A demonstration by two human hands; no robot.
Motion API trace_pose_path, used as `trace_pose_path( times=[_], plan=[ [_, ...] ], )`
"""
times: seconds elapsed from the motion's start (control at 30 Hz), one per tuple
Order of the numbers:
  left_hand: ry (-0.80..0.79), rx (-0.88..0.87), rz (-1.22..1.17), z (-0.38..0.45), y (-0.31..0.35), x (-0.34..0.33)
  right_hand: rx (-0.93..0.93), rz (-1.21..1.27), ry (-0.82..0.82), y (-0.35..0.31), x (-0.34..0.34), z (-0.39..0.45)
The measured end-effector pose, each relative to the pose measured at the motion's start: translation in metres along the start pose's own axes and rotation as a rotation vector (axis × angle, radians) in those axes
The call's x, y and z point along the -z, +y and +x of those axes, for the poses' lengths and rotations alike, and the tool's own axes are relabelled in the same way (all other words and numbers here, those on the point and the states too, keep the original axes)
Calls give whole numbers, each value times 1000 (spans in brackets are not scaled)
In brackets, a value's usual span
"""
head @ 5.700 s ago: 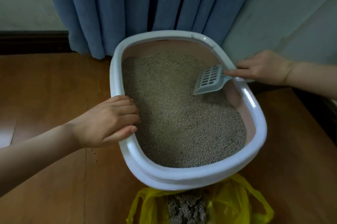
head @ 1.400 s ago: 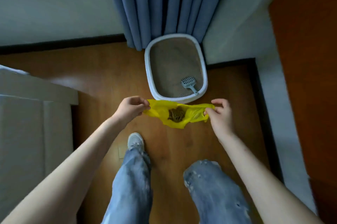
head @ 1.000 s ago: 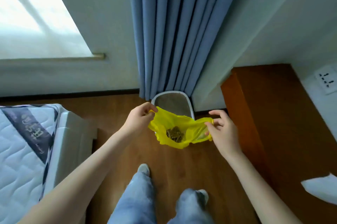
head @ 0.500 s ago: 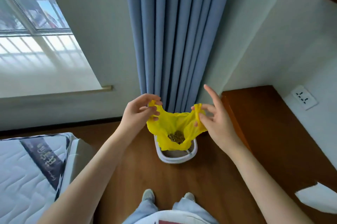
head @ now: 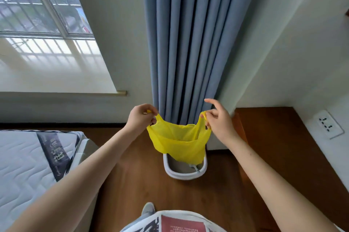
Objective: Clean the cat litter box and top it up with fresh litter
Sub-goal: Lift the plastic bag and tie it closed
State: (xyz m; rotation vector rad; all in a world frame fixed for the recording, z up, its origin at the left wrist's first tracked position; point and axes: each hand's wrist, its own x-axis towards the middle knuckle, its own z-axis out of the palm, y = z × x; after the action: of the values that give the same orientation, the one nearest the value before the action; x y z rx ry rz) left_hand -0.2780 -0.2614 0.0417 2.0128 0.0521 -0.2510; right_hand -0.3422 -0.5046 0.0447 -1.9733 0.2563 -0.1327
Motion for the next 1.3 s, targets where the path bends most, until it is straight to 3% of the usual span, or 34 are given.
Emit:
trace_pose_path(
  times=[0.1, 0.2, 0.3, 0.4, 0.5, 0.63, 0.73, 0.83, 0.97, 1.03, 1.2, 1.3],
  plan=[
    [-28, -25, -25, -5, 15, -5, -94, 6, -49, -7, 12, 12],
    [-7, -113, -95, -7, 36, -8, -48, 101, -43, -22, 23, 17],
    [-92, -163, -160, -6, 44, -13, -56, 65, -110, -27, 18, 20],
    [-144, -181, -44, -8, 45, -27, -134, 208, -146, -37, 13, 20],
    [-211, -256, 61, -16, 56, -45, -71, 322, -225, -57, 13, 18],
    [-178, -401, 318, -13, 67, -58, 206, 96, -265, -72, 12, 20],
    [-80, -408, 273, -7, 71, -58, 326, -20, -187, -71, 15, 17],
    [-70, -385, 208, -11, 83, -53, 351, -122, -23, -52, 21, 10],
    [-70, -433, 166, -26, 104, -49, 183, -274, -142, -13, 6, -2],
    [-74, -460, 151, -31, 113, -48, 181, -320, -110, -1, -9, -8],
    [-99, -496, 138, -36, 120, -25, -57, 244, 195, 4, -21, -18],
    [-213, -485, 158, -37, 128, -9, -277, 508, 226, 2, -20, -11]
  ],
)
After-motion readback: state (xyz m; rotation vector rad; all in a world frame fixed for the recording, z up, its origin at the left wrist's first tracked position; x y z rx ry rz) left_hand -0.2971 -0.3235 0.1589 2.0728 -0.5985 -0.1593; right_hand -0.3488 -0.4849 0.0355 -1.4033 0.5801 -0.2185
